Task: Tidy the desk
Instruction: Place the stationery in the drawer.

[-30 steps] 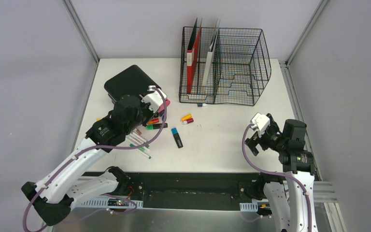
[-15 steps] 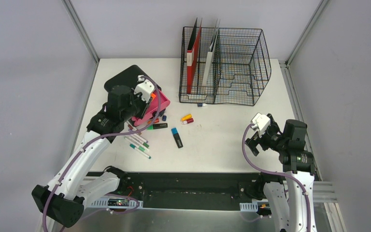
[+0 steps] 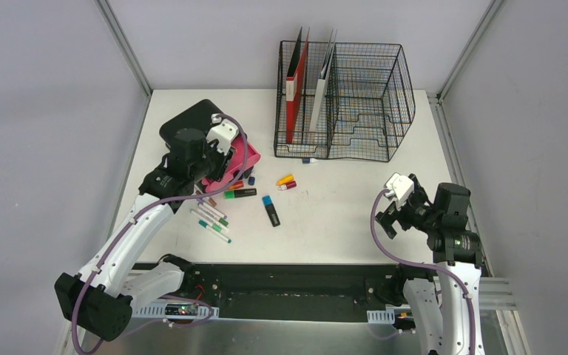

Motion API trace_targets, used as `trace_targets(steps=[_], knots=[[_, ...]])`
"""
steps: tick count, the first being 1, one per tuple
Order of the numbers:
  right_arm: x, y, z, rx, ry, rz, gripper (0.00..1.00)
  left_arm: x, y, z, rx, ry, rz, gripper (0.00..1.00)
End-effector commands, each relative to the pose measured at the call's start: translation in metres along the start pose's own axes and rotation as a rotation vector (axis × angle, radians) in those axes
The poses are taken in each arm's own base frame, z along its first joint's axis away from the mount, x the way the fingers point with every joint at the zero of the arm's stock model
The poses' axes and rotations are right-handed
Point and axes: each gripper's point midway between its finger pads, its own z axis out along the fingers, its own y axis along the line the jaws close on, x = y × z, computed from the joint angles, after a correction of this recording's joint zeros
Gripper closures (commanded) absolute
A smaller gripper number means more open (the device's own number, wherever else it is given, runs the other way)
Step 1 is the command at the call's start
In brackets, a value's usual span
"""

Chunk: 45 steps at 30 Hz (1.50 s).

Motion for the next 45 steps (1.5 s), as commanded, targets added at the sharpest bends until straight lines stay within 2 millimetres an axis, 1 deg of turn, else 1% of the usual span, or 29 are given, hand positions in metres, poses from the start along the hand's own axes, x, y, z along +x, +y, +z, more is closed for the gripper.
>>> trace_targets(steps=[1,2,4,6,13,18,20,23,24,25,28,31,33,37,39,41,45], knots=[[-0.006,0.0,-0.002,0.0,-0.028,-0.024,0.01,-0.012,0.013,-0.001,-0.061,-0.054,-0.034,0.47],[-0.007,0.0,-0.002,-0.001,-0.03,-0.025,0.01,-0.012,0.012,-0.001,-0.06,-0.055,-0.035,0.41],[-0.007,0.0,-0.002,-0.001,-0.03,-0.024,0.01,-0.013,0.012,-0.002,-0.061,-0.058,-0.039,0.31],[-0.006,0.0,-0.002,-0.001,-0.029,-0.023,0.01,-0.013,0.012,-0.004,-0.062,-0.062,-0.04,0.27],[-0.006,0.0,-0.002,-0.004,-0.031,-0.021,0.01,-0.018,0.013,-0.014,-0.066,-0.101,-0.047,0.25],[-0.006,0.001,-0.001,-0.014,-0.03,-0.018,0.01,-0.024,0.008,-0.021,-0.043,-0.135,-0.065,0.22],[-0.005,0.002,-0.001,-0.02,-0.03,-0.016,0.01,-0.03,-0.004,-0.025,0.023,-0.167,-0.075,0.19],[-0.005,0.004,0.001,-0.033,-0.03,-0.015,0.01,-0.043,-0.026,-0.033,0.144,-0.229,-0.115,0.07],[-0.005,0.005,0.001,-0.037,-0.031,-0.016,0.01,-0.048,-0.034,-0.036,0.189,-0.252,-0.132,0.02],[-0.004,0.005,0.001,-0.04,-0.029,-0.015,0.01,-0.051,-0.041,-0.039,0.227,-0.267,-0.172,0.01],[-0.004,0.005,0.001,-0.044,-0.027,-0.013,0.01,-0.058,-0.063,-0.044,0.355,-0.274,-0.278,0.01],[-0.003,0.006,0.002,-0.047,-0.026,-0.013,0.01,-0.061,-0.088,-0.054,0.503,-0.235,-0.386,0.01],[-0.003,0.006,0.002,-0.046,-0.026,-0.013,0.01,-0.059,-0.1,-0.058,0.573,-0.204,-0.449,0.01],[-0.004,0.006,0.001,-0.045,-0.027,-0.015,0.01,-0.053,-0.118,-0.059,0.667,-0.182,-0.568,0.07],[-0.004,0.006,0.001,-0.043,-0.027,-0.016,0.01,-0.045,-0.123,-0.055,0.674,-0.171,-0.622,0.12],[-0.003,0.006,0.001,-0.043,-0.026,-0.015,0.01,-0.034,-0.129,-0.049,0.635,-0.149,-0.649,0.14],[-0.003,0.005,0.001,-0.043,-0.025,-0.014,0.01,-0.011,-0.144,-0.034,0.496,-0.123,-0.651,0.19]])
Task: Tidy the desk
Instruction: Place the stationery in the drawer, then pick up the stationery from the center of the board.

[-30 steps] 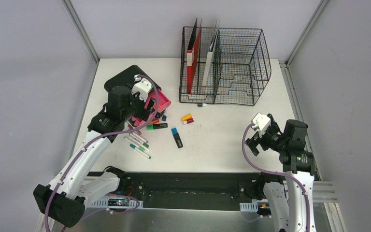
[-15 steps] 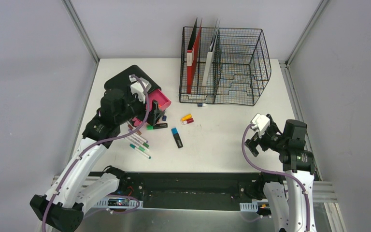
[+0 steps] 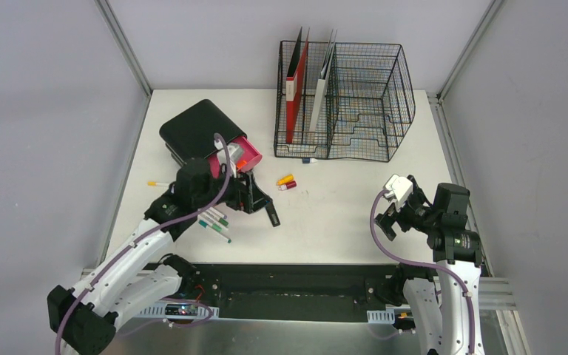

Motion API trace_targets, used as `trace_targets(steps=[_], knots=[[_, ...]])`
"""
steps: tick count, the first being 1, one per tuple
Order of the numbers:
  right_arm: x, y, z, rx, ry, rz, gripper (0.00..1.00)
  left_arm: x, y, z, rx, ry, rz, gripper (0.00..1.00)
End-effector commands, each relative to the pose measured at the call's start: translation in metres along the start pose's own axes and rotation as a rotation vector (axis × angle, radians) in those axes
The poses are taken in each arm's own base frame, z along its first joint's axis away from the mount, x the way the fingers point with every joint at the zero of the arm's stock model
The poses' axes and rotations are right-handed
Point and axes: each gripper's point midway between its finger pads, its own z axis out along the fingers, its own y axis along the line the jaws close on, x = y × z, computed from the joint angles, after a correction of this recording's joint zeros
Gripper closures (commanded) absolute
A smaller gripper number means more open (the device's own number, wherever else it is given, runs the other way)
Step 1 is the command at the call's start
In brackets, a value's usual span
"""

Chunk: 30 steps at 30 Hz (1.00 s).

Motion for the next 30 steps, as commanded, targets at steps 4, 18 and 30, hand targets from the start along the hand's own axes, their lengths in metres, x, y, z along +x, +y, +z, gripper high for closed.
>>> trace_targets(steps=[4,18,30], knots=[[-0.005,-0.002,0.0,-0.002,-0.025,-0.021,0.01,0.021,0.013,0.025,-0.289,-0.115,-0.021,0.21],[-0.006,-0.001,-0.001,-0.001,-0.031,-0.028,0.01,0.066,0.046,0.062,-0.902,-0.04,0.046,0.18],[-0.005,-0.001,-0.001,-0.002,-0.029,-0.024,0.01,0.09,0.065,0.09,-0.999,0.027,0.103,0.19]])
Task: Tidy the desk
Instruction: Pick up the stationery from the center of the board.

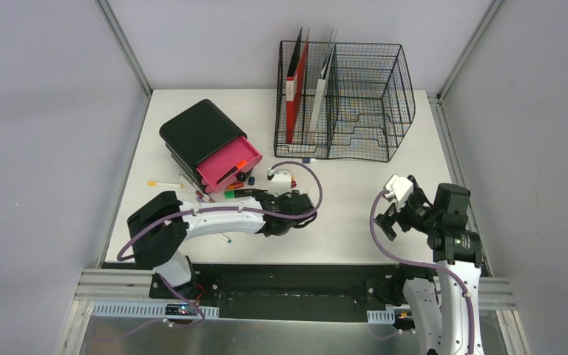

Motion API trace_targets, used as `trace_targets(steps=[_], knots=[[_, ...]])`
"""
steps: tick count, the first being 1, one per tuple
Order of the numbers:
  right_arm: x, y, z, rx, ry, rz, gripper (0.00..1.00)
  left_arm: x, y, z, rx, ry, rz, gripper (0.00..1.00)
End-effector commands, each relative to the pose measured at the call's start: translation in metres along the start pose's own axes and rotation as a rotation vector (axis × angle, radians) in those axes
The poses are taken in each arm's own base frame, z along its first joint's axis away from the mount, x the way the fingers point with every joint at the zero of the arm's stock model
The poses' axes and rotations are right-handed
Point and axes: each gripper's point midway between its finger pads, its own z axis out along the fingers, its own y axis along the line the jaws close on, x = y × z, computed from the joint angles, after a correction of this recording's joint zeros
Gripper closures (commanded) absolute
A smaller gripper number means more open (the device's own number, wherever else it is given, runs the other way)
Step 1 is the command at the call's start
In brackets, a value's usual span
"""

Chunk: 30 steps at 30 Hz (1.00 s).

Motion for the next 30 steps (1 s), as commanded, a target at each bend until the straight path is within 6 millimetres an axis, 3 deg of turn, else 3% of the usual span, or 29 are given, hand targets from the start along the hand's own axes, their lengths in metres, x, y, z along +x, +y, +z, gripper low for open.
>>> trace_targets(steps=[1,6,11,14,19,25,30], knots=[[-0.006,-0.001,0.0,0.0,-0.028,-0.014,0.01,-0.012,-0.007,0.001,-0.022,-0.045,-0.031,0.19],[-0.002,-0.027,0.006,0.104,0.005,0.12,0.01,-0.008,-0.007,0.006,-0.04,-0.04,-0.023,0.2],[0.018,-0.07,0.012,0.297,0.102,0.307,0.01,-0.007,-0.005,0.008,-0.049,-0.044,-0.026,0.21],[0.027,-0.083,0.014,0.36,0.154,0.407,0.01,-0.005,-0.003,0.009,-0.055,-0.043,-0.03,0.21],[0.043,-0.091,0.016,0.388,0.231,0.435,0.01,-0.001,0.0,0.013,-0.07,-0.038,-0.044,0.24],[0.054,-0.081,0.023,0.304,0.304,0.446,0.01,0.006,0.001,0.025,-0.065,0.002,-0.069,0.36],[0.057,-0.078,0.025,0.279,0.325,0.445,0.01,0.003,0.001,0.035,-0.056,0.009,-0.072,0.38]])
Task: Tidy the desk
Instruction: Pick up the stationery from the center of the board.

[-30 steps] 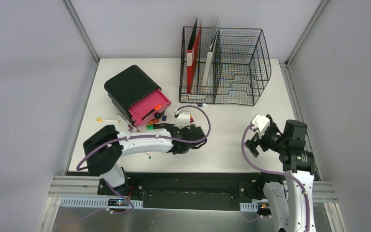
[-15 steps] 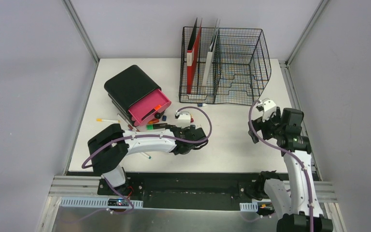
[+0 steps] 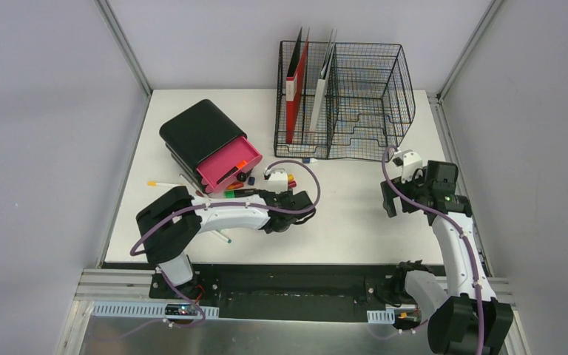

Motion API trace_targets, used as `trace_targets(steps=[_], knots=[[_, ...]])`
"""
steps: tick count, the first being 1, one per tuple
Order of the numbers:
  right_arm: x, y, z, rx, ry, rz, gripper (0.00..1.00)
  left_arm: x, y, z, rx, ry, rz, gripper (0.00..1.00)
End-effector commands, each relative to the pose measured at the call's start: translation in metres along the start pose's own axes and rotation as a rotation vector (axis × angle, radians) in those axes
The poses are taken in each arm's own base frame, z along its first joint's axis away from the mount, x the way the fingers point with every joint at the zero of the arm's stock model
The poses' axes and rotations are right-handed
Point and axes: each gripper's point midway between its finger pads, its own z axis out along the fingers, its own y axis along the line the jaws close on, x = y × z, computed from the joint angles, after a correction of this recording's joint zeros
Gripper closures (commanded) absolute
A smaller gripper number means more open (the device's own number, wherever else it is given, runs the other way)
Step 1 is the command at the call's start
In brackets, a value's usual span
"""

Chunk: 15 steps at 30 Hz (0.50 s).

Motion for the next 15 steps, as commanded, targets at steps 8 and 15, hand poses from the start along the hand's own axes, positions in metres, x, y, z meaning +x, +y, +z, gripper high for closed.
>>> trace_targets(steps=[8,15], knots=[[-0.019,-0.006,-0.011,0.02,-0.049,-0.023,0.01,-0.004,-0.006,0.033,0.023,0.042,-0.027,0.43],[-0.019,-0.004,-0.011,0.01,-0.05,-0.026,0.01,0.005,-0.005,0.049,0.016,0.083,-0.032,0.55]])
